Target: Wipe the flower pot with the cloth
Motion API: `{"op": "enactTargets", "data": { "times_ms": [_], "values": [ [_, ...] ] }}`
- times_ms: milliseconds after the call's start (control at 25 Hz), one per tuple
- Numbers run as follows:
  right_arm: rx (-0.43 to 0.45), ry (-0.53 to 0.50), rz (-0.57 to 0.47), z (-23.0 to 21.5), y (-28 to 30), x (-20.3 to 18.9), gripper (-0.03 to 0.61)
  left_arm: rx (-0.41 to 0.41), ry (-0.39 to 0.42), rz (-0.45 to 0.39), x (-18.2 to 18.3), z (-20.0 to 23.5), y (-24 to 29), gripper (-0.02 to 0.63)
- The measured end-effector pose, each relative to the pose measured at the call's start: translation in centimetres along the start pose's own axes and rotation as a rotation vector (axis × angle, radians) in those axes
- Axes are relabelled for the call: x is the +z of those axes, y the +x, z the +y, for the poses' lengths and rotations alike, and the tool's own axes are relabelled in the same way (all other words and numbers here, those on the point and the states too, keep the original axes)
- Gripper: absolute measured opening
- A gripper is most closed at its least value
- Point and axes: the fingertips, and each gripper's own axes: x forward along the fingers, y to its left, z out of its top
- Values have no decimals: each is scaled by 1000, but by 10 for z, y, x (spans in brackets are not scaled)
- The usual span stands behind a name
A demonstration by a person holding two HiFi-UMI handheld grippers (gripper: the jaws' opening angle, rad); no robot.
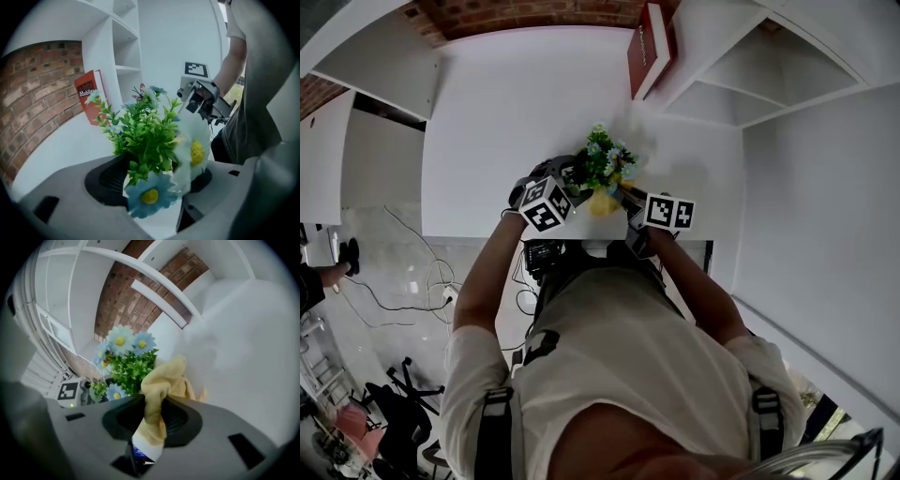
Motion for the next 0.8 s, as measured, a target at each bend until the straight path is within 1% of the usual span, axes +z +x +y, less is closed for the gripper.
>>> {"op": "enactTargets", "data": {
  "times_ms": [120, 200, 240, 360, 480, 600, 800],
  "values": [
    [61, 29, -34, 15, -3, 15, 110, 34, 7, -4, -1, -1, 7, 301],
    [81, 29, -51, 22, -5, 21, 110, 46, -26, -17, 2, -5, 8, 299],
    [75, 12, -54, 22, -5, 22, 110, 45, -48, -21, 3, -8, 8, 285],
    [22, -19, -44, 11, 0, 16, 110, 49, -110, -34, 6, -24, 7, 281],
    [-54, -27, 2, -8, 8, 2, 110, 42, -158, -65, 9, -39, 7, 282],
    [-95, -60, 57, -17, 17, -11, 109, 83, -156, -79, 10, -40, 3, 282],
    [-94, -87, 89, -20, 24, -15, 110, 144, -165, -97, 5, -27, -16, 284]
  ]
}}
